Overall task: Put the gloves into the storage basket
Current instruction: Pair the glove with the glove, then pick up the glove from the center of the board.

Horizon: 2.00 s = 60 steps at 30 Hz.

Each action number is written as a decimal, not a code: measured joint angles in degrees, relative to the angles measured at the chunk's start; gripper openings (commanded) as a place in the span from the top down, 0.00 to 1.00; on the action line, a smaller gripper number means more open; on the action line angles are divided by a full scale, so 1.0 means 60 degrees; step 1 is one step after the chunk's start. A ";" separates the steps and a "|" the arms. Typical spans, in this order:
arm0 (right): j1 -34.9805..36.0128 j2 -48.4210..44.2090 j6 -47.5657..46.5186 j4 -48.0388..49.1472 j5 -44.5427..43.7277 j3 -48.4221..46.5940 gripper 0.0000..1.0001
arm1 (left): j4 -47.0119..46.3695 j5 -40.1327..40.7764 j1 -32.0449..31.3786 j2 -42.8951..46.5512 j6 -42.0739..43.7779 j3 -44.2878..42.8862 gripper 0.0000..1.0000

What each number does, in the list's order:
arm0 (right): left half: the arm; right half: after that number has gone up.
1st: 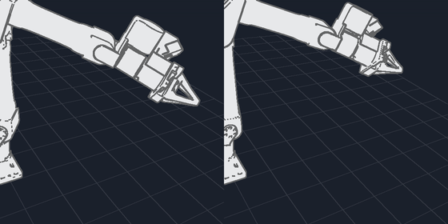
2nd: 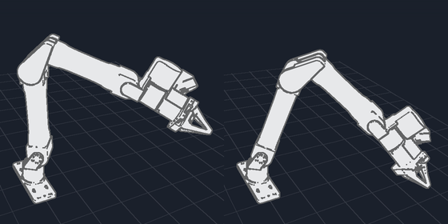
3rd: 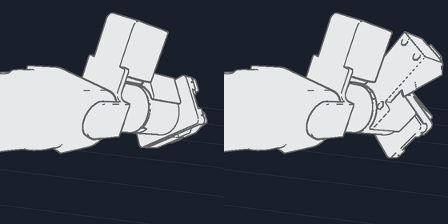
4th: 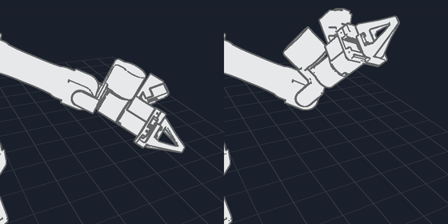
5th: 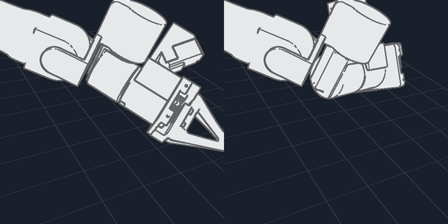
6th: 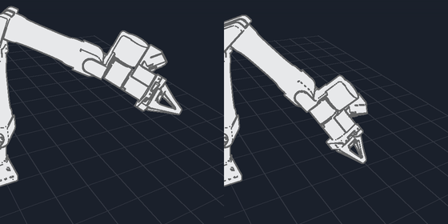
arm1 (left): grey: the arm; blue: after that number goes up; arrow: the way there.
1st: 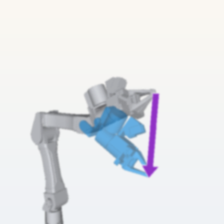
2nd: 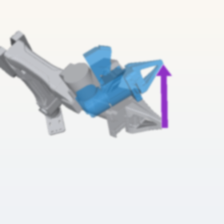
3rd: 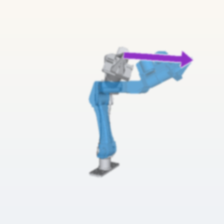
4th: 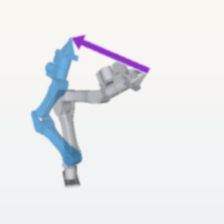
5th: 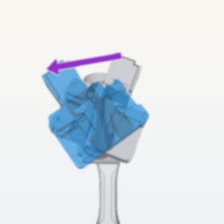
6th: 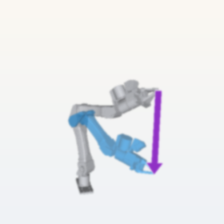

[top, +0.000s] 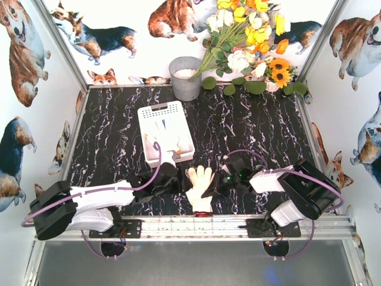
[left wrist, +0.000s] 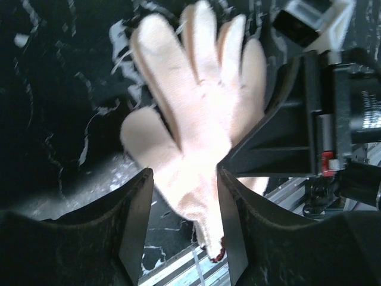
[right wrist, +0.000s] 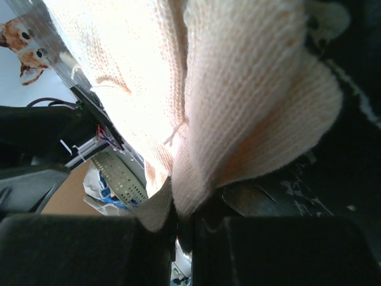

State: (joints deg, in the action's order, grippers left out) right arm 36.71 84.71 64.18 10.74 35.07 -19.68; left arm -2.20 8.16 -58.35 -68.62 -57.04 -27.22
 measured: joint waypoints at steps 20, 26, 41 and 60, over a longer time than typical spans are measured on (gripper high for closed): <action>0.0015 -0.0076 0.0149 -0.0047 -0.0142 0.0000 1.00 | -0.3169 -0.1486 -0.0098 -0.0226 -0.3126 0.2342 0.45; 0.0066 -0.0237 0.0149 -0.0219 -0.0339 0.0000 1.00 | -0.4335 -0.1351 -0.0244 -0.1060 -0.3377 0.2342 0.48; 0.0069 -0.0306 0.0149 -0.0291 -0.0412 -0.0004 1.00 | -0.5574 -0.0652 -0.0601 -0.2269 -0.3344 0.2069 0.55; 0.0069 -0.0561 0.0153 -0.0597 -0.0703 -0.0004 1.00 | -0.4747 -0.0659 -0.1158 -0.1202 -0.4248 0.2481 0.42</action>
State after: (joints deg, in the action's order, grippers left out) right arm 37.12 81.34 65.10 7.16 30.85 -19.70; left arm -30.68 4.21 -65.30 -75.83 -82.52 -12.34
